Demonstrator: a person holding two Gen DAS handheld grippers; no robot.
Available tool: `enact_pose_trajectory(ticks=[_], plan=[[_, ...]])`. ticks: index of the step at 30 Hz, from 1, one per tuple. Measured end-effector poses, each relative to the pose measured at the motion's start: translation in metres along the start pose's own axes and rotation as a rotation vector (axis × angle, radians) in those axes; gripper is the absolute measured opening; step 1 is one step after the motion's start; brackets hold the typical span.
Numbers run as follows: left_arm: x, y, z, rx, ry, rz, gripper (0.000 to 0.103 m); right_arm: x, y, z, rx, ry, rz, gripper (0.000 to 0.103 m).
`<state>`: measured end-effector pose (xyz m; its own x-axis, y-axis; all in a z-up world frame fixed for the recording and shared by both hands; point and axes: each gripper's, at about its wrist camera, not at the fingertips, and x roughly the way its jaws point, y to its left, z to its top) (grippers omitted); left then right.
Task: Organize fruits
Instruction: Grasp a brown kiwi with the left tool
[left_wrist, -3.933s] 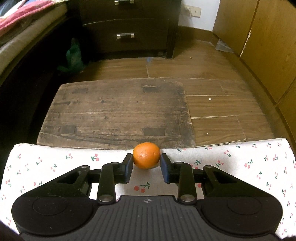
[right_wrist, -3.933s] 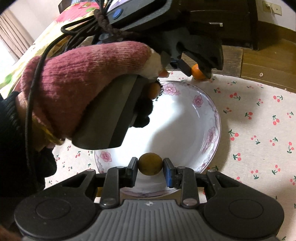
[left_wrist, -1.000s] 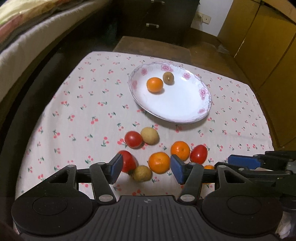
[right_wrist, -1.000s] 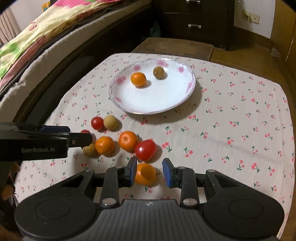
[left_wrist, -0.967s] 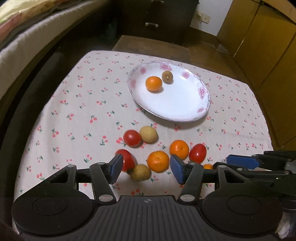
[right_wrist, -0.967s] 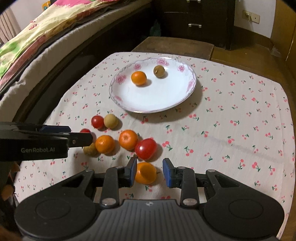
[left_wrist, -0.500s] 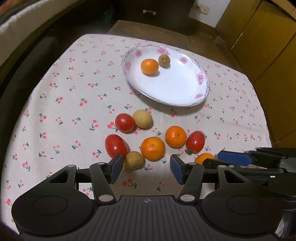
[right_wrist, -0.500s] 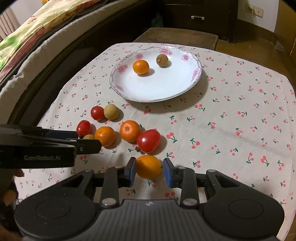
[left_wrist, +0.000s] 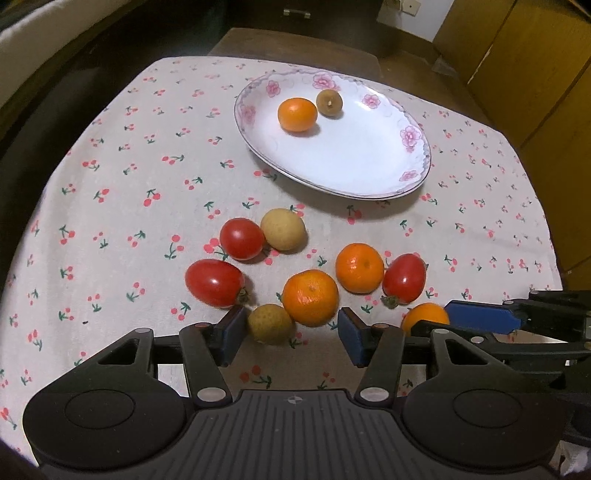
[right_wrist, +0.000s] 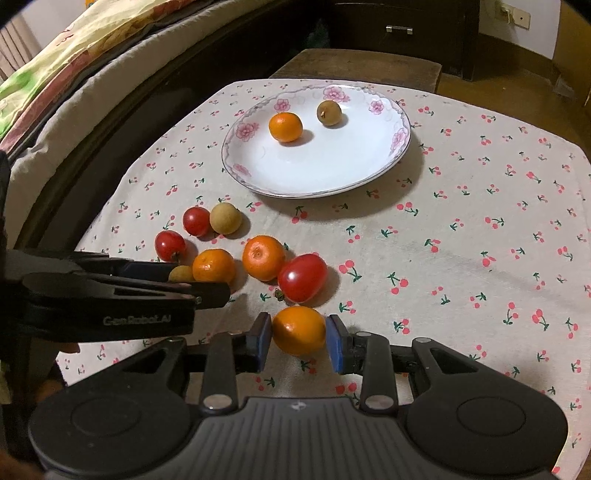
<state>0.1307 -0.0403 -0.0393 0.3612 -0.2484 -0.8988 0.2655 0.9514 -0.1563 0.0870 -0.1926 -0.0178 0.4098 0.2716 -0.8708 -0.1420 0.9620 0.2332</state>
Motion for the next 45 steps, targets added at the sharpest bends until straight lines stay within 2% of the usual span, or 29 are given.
enact_pose_trajectory(ticks=[6, 8, 9, 10, 15, 20, 23, 30, 34, 38, 40, 45], plan=[[0.0, -0.002, 0.001, 0.002, -0.002, 0.006, 0.06, 0.0, -0.005, 0.001, 0.021, 0.004, 0.011, 0.033], [0.0, -0.003, 0.001, 0.007, -0.003, 0.008, 0.054, 0.0, -0.005, 0.002, 0.02, 0.005, 0.01, 0.033], [0.0, -0.003, 0.001, 0.009, 0.001, 0.007, 0.046, 0.0, -0.005, 0.002, 0.018, 0.006, 0.01, 0.033], [0.0, -0.003, 0.001, 0.01, 0.002, 0.006, 0.044, 0.001, -0.004, 0.002, 0.015, 0.007, 0.009, 0.033], [-0.002, -0.004, 0.0, 0.007, 0.001, -0.012, 0.044, 0.001, -0.004, 0.002, 0.008, 0.01, 0.003, 0.034], [-0.004, 0.0, 0.004, -0.03, -0.004, -0.034, 0.049, 0.003, -0.004, 0.001, 0.009, 0.016, -0.002, 0.035], [-0.003, -0.001, 0.007, -0.045, -0.009, -0.037, 0.057, 0.009, -0.005, -0.002, 0.008, 0.042, -0.008, 0.035], [0.001, -0.002, 0.012, -0.057, -0.016, -0.034, 0.064, 0.011, -0.007, -0.003, 0.019, 0.036, -0.001, 0.035], [0.006, -0.004, 0.012, -0.055, -0.018, -0.015, 0.064, 0.011, -0.004, -0.003, 0.012, 0.032, 0.001, 0.035], [0.003, -0.005, 0.008, -0.038, -0.02, -0.006, 0.052, 0.01, -0.005, -0.003, 0.01, 0.036, -0.001, 0.035], [0.001, -0.004, 0.005, -0.034, -0.014, -0.002, 0.04, 0.008, -0.007, -0.003, 0.012, 0.032, 0.0, 0.035], [-0.001, 0.002, 0.003, -0.065, -0.011, -0.014, 0.037, 0.005, -0.007, -0.005, 0.011, 0.026, -0.002, 0.033]])
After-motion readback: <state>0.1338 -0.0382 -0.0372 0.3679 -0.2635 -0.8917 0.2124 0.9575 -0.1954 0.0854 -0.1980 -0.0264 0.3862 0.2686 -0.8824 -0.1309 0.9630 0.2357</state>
